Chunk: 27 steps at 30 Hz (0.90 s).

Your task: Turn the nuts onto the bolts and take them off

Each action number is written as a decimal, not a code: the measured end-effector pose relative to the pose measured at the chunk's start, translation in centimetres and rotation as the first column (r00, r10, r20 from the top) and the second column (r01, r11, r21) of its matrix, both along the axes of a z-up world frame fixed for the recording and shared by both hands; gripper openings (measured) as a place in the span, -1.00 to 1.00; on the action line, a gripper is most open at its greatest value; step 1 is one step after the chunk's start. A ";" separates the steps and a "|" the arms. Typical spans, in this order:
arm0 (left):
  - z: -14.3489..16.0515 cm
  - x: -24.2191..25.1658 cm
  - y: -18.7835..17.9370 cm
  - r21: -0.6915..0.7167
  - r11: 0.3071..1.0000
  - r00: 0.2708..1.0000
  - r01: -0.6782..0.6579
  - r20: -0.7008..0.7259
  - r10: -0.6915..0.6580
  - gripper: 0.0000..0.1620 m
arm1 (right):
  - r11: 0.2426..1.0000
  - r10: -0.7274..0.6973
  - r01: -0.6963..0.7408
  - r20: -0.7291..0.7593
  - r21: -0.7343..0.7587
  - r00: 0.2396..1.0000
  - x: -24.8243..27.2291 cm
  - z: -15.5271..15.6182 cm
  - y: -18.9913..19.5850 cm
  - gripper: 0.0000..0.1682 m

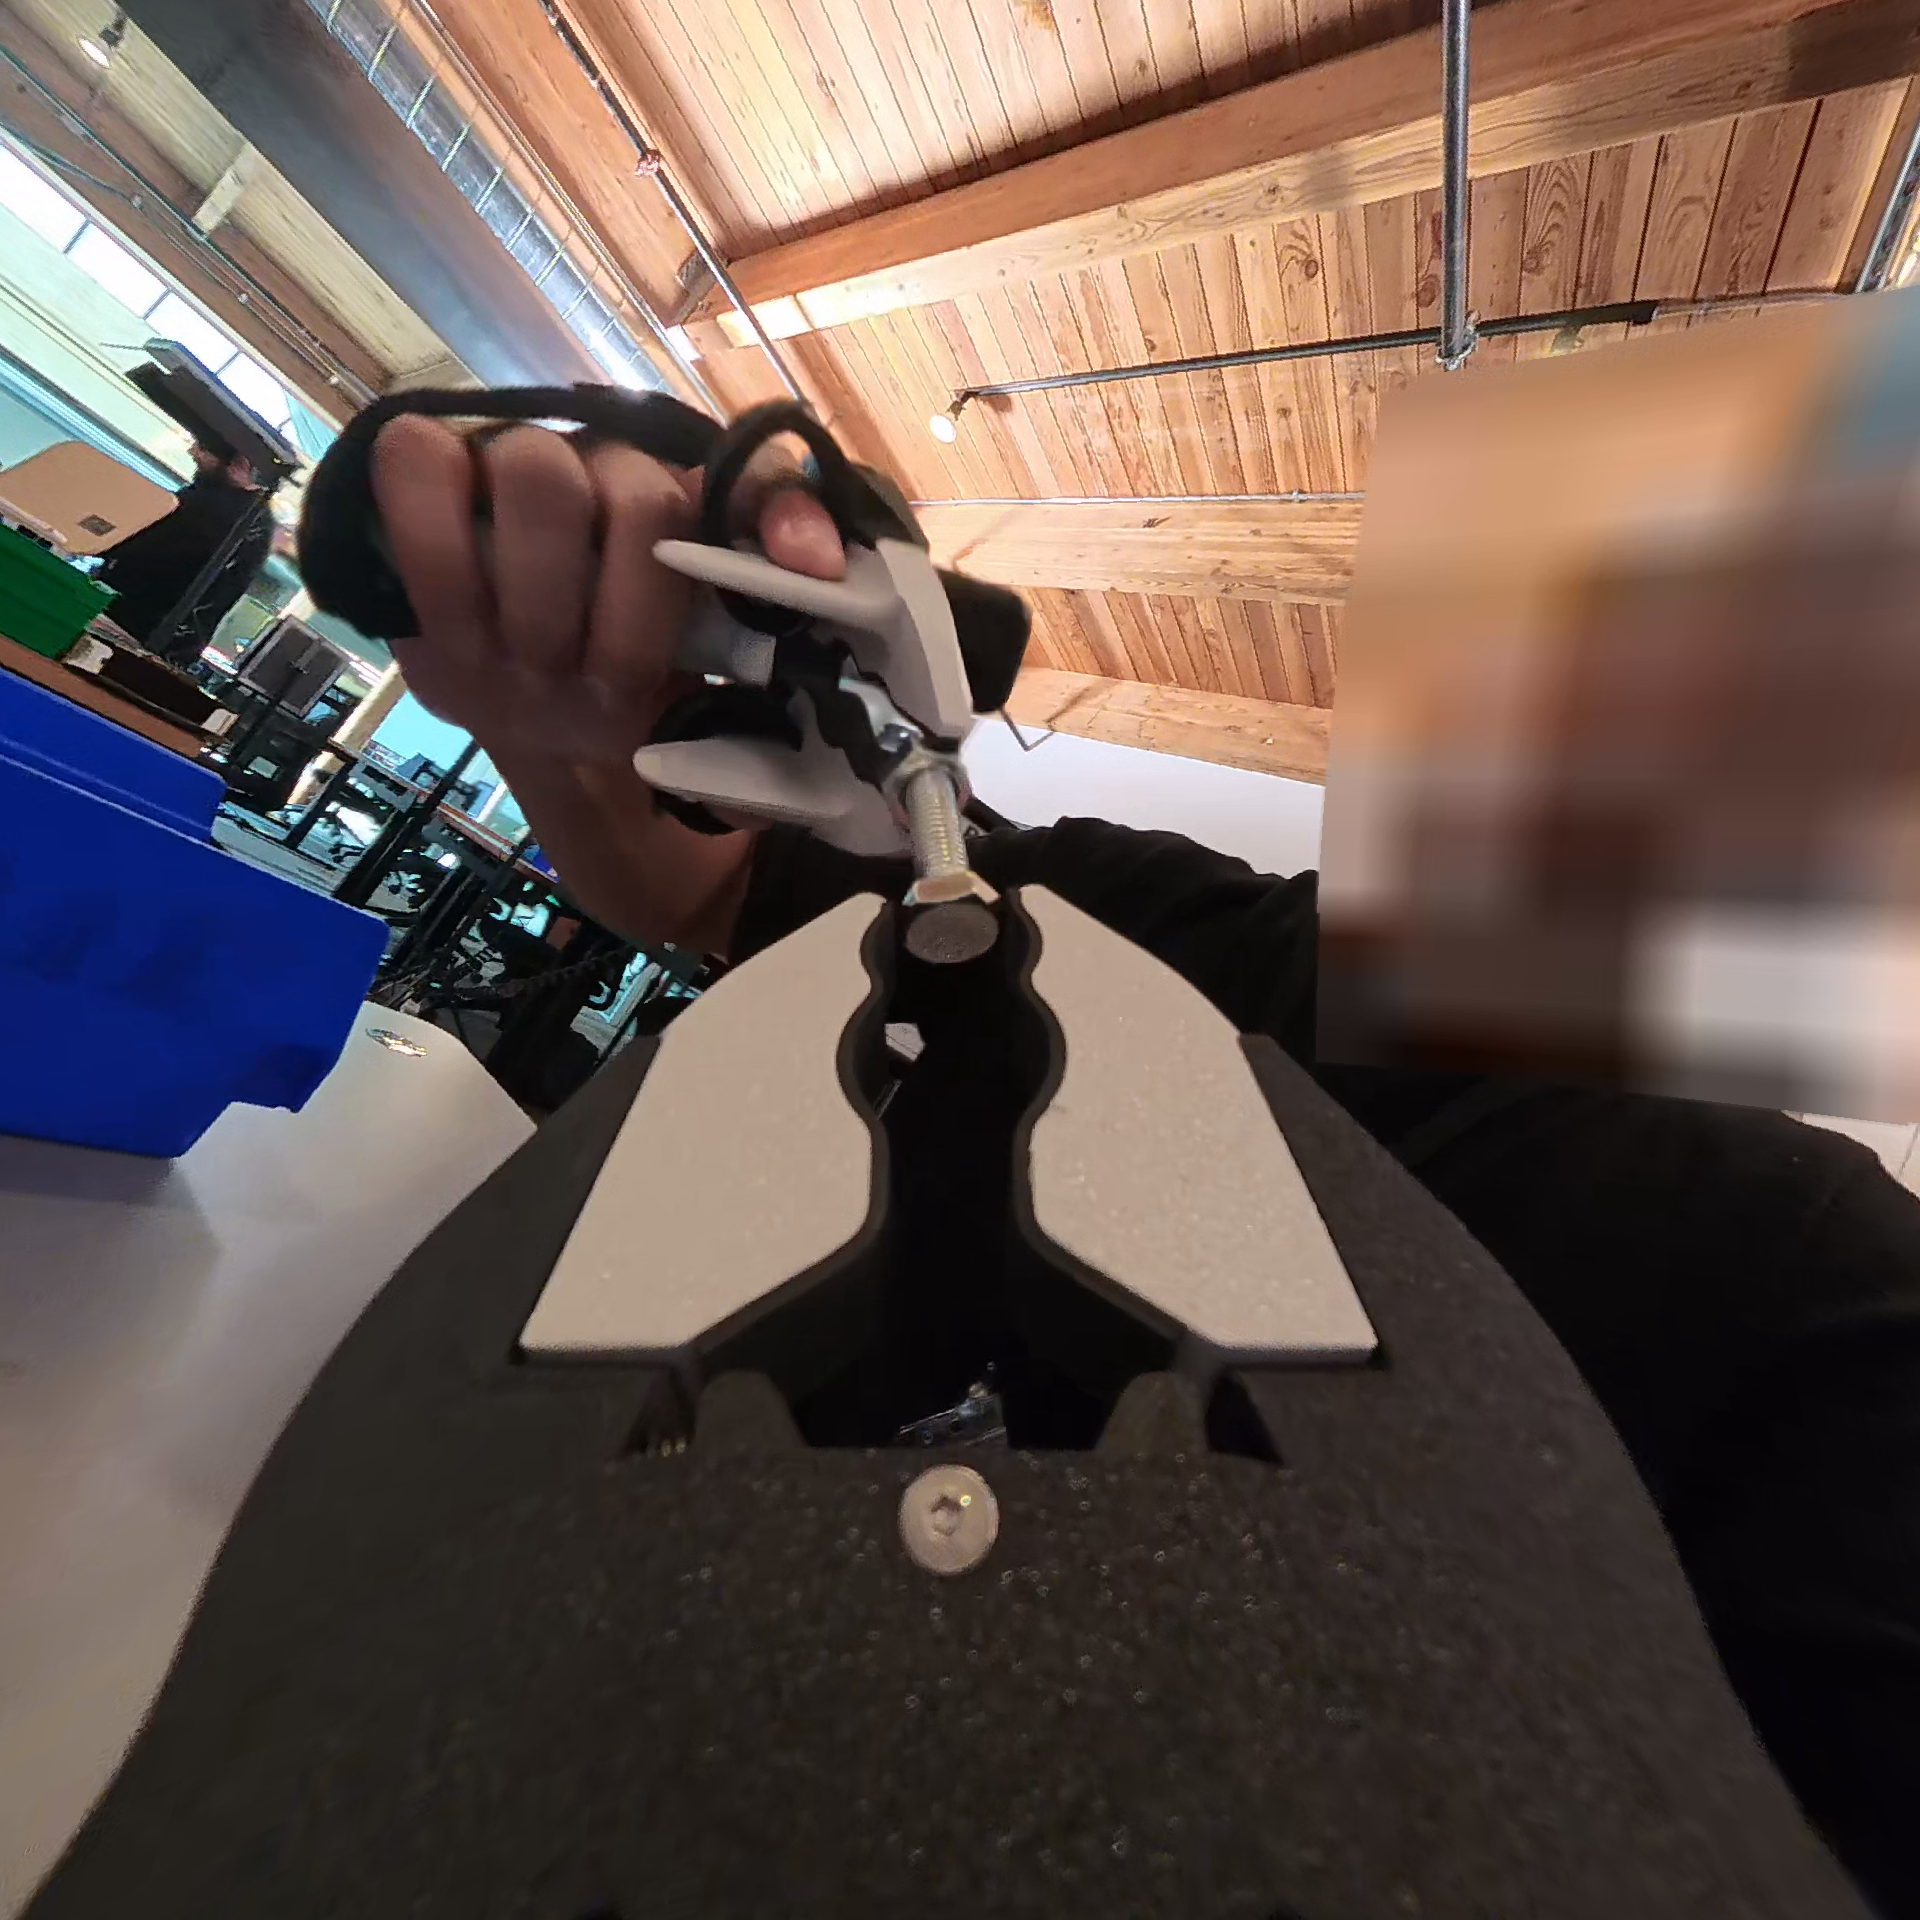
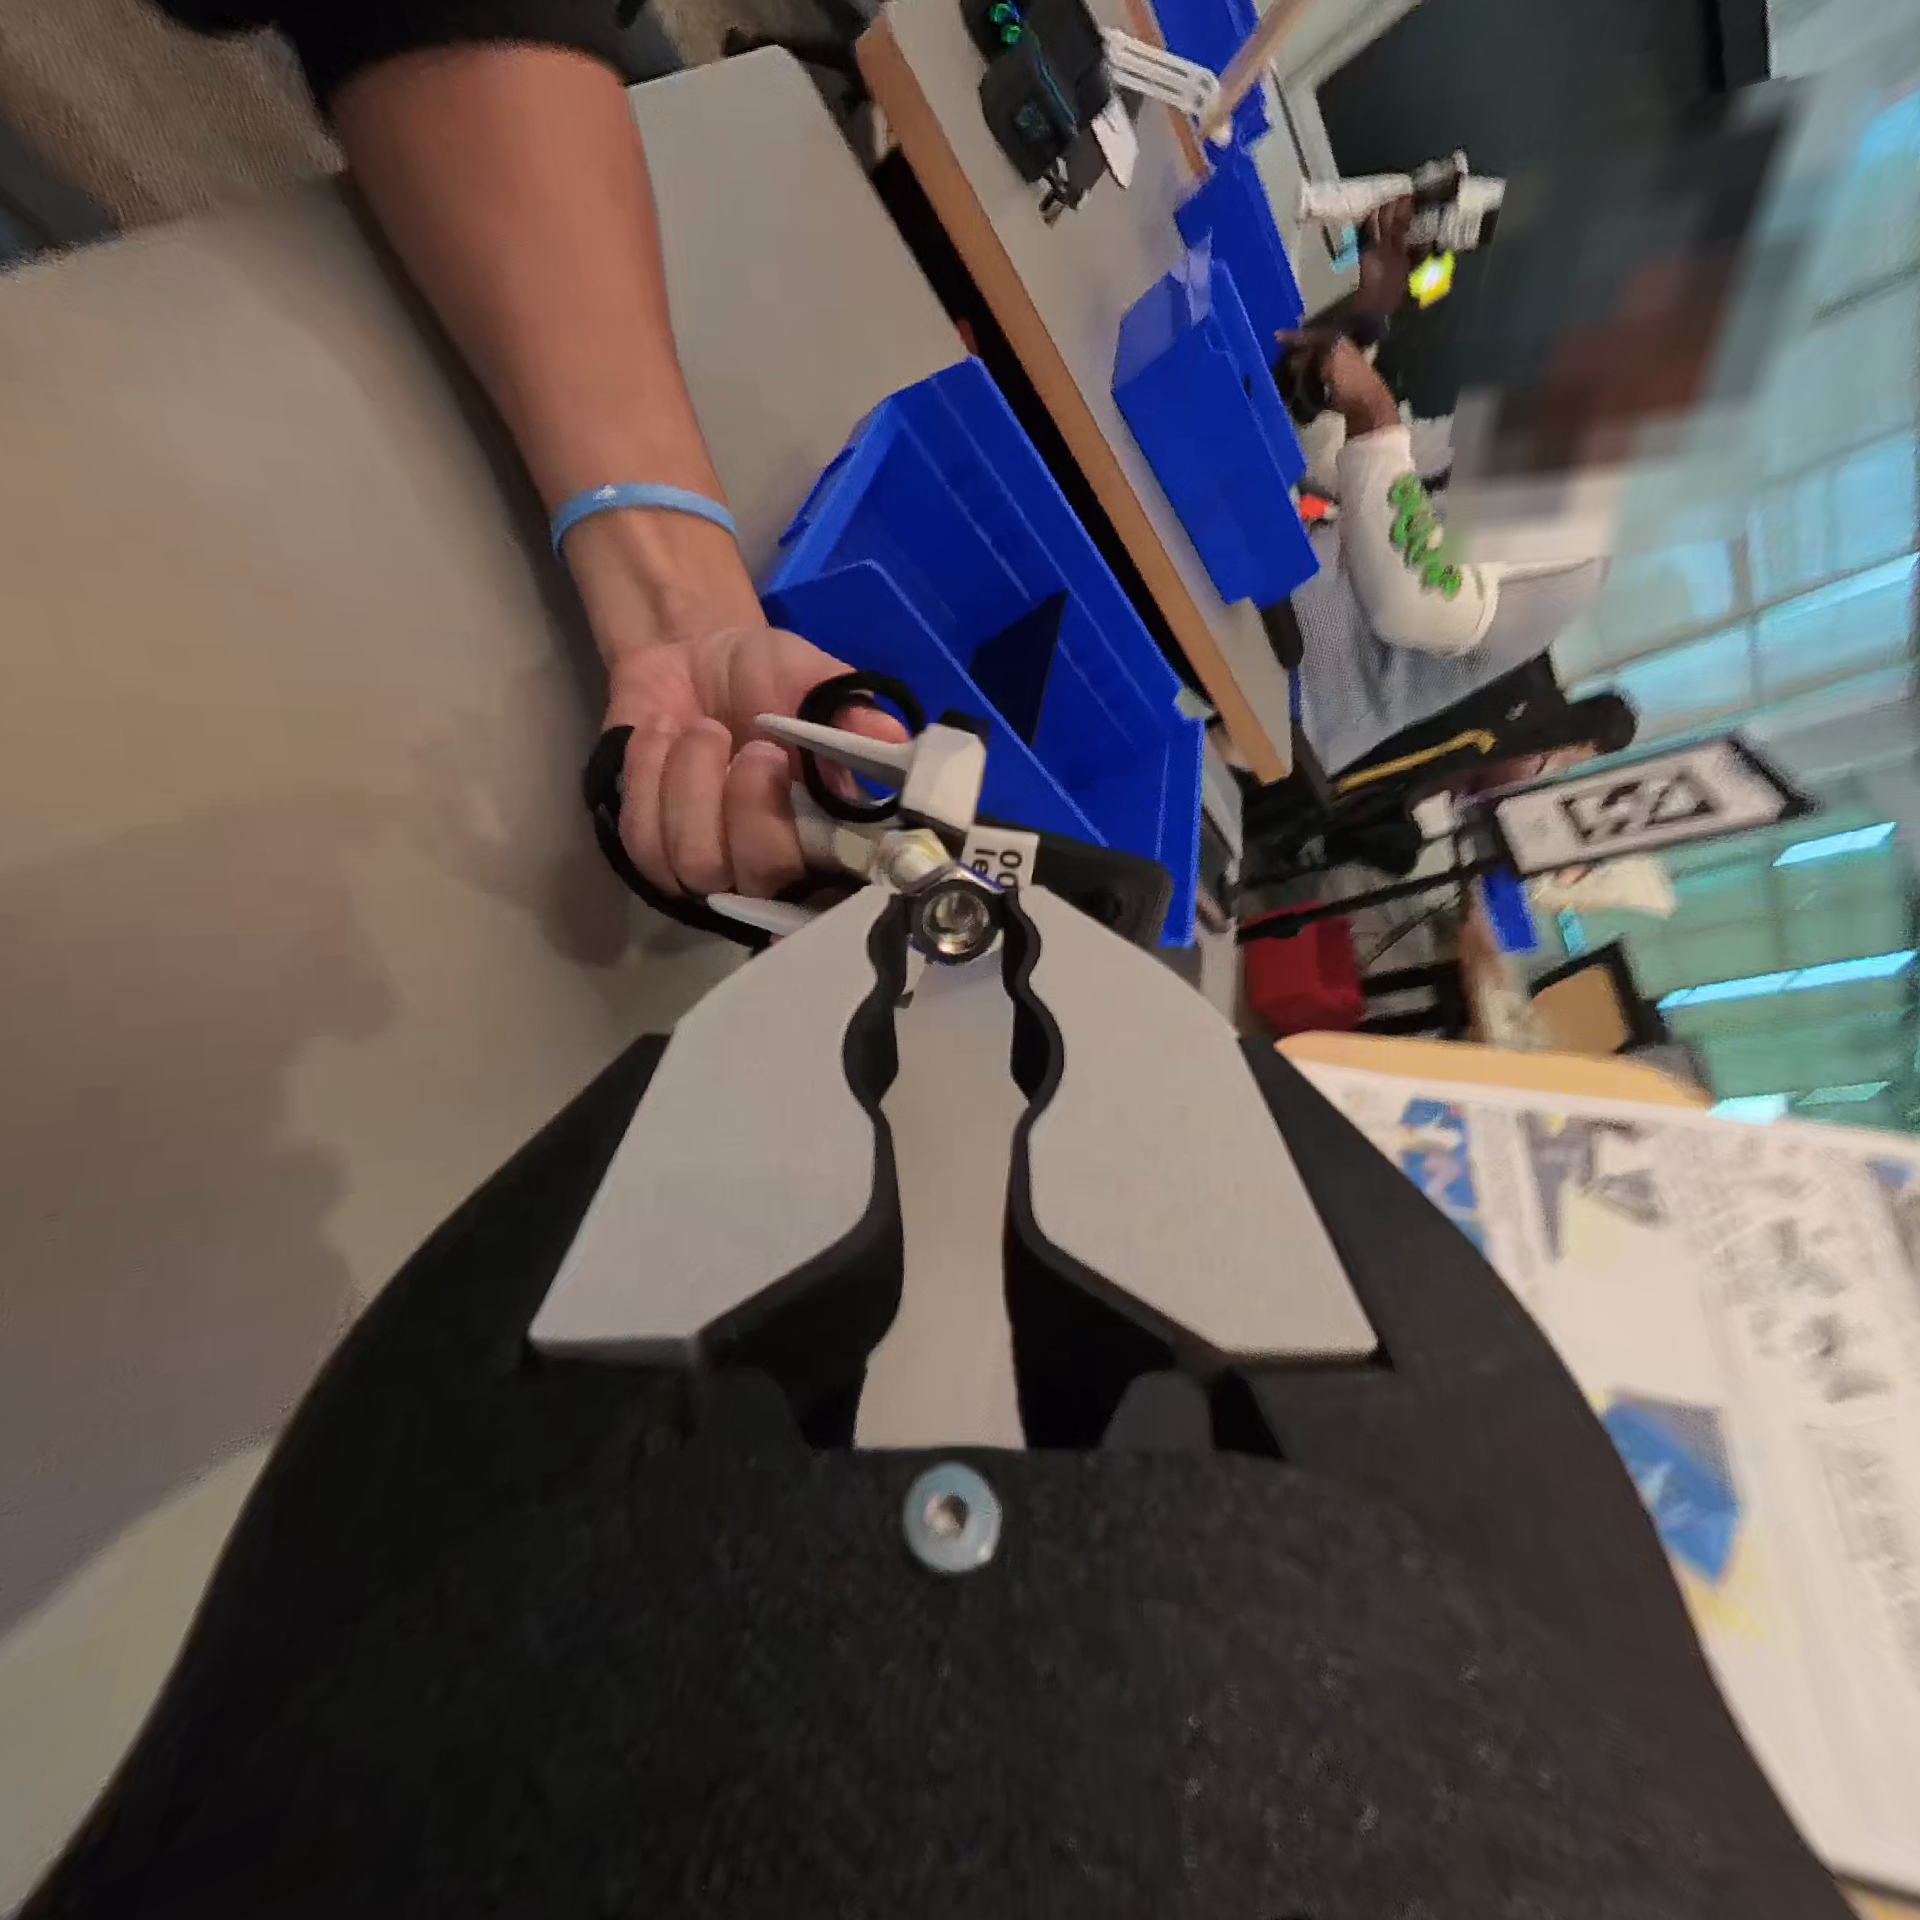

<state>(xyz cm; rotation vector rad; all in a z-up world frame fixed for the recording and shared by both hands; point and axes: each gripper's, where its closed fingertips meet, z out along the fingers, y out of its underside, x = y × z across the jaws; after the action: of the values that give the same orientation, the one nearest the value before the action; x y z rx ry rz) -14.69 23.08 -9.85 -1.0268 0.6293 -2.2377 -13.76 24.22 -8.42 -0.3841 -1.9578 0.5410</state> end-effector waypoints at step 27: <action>-0.6 0.8 -0.6 0.086 0.996 0.993 -0.037 -0.105 0.046 -0.78 | 0.837 0.041 0.091 0.228 -0.539 0.973 0.5 -0.5 -0.3 -0.80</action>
<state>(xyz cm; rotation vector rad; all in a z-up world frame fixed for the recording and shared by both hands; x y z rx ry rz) -13.94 22.46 -10.42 -1.1126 0.7350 -2.1134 -13.28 23.92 -8.92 -0.8664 -1.9869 1.0891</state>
